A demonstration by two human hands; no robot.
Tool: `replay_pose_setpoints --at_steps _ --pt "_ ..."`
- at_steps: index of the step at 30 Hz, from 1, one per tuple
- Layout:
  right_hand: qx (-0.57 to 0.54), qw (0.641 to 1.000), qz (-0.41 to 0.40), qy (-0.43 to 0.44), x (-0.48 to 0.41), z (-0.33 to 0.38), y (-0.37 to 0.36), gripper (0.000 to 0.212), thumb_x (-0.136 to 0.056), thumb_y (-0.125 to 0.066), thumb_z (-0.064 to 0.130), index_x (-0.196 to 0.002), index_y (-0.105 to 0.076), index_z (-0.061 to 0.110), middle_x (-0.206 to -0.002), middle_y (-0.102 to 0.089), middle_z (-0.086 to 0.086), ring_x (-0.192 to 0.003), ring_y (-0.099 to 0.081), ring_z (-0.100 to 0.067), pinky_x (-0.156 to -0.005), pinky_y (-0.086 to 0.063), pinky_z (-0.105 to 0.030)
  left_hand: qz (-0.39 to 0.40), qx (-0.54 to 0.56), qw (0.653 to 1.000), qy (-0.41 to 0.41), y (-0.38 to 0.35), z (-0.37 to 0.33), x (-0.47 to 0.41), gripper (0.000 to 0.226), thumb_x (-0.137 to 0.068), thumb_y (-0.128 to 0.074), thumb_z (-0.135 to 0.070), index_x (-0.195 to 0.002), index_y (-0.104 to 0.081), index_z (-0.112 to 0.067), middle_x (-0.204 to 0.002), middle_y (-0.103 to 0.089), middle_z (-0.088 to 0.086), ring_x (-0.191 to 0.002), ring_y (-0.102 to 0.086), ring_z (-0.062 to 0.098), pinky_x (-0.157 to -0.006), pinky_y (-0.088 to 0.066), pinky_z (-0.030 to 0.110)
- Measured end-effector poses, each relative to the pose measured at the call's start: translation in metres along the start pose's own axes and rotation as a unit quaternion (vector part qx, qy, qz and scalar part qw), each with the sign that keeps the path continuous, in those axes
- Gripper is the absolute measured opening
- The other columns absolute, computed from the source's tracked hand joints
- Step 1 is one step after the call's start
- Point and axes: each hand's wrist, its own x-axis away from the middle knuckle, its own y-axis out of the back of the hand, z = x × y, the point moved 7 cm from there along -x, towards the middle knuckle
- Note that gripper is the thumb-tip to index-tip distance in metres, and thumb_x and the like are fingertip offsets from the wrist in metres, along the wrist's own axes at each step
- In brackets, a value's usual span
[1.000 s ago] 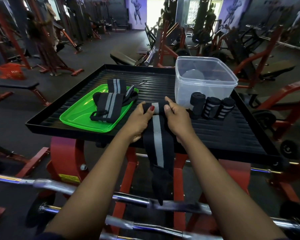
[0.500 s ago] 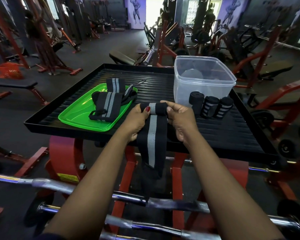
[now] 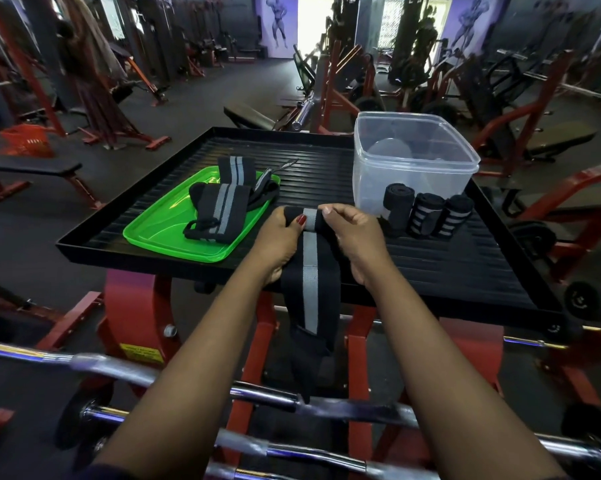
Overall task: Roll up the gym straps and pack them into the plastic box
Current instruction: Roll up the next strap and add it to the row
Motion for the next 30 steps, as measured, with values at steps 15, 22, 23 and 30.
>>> replay_pose_setpoints --at_steps 15,22,23,30 --pt "0.085 0.994 0.051 0.040 -0.004 -0.003 -0.006 0.037 -0.091 -0.064 0.005 -0.120 -0.061 0.029 -0.115 -0.067 -0.005 -0.106 -0.065 -0.020 -0.096 -0.053 -0.040 0.004 0.155 0.988 -0.026 0.002 -0.008 0.004 0.012 -0.097 -0.053 -0.019 -0.089 -0.061 -0.015 -0.080 -0.066 0.007 -0.066 -0.064 0.016 -0.063 -0.055 0.030" --pt "0.075 0.995 -0.004 0.066 -0.003 0.002 0.000 0.035 -0.088 -0.060 -0.006 -0.098 -0.068 0.027 -0.106 -0.072 -0.006 -0.099 -0.067 -0.022 -0.094 -0.054 -0.045 0.016 0.144 0.989 -0.023 0.001 -0.006 0.003 0.009 -0.096 -0.054 -0.017 -0.096 -0.061 -0.013 -0.084 -0.065 0.009 -0.068 -0.063 0.017 -0.066 -0.054 0.030" --pt "0.070 0.995 -0.006 0.066 -0.003 0.002 0.000 0.035 -0.088 -0.060 -0.007 -0.096 -0.068 0.027 -0.105 -0.072 -0.006 -0.100 -0.067 -0.022 -0.094 -0.054 -0.045 0.016 0.148 0.989 -0.022 0.001 -0.006 0.002 0.008 -0.096 -0.054 -0.016 -0.096 -0.061 -0.013 -0.084 -0.065 0.009 -0.069 -0.063 0.017 -0.067 -0.055 0.030" --pt "0.036 0.998 0.017 0.053 -0.001 0.003 -0.003 0.025 -0.085 -0.070 0.011 -0.096 -0.072 0.033 -0.107 -0.071 -0.009 -0.103 -0.067 -0.028 -0.092 -0.055 -0.047 0.028 0.166 0.985 -0.040 0.004 -0.009 0.002 0.013 -0.094 -0.053 -0.005 -0.093 -0.062 -0.016 -0.088 -0.066 0.008 -0.074 -0.064 0.017 -0.069 -0.055 0.031"
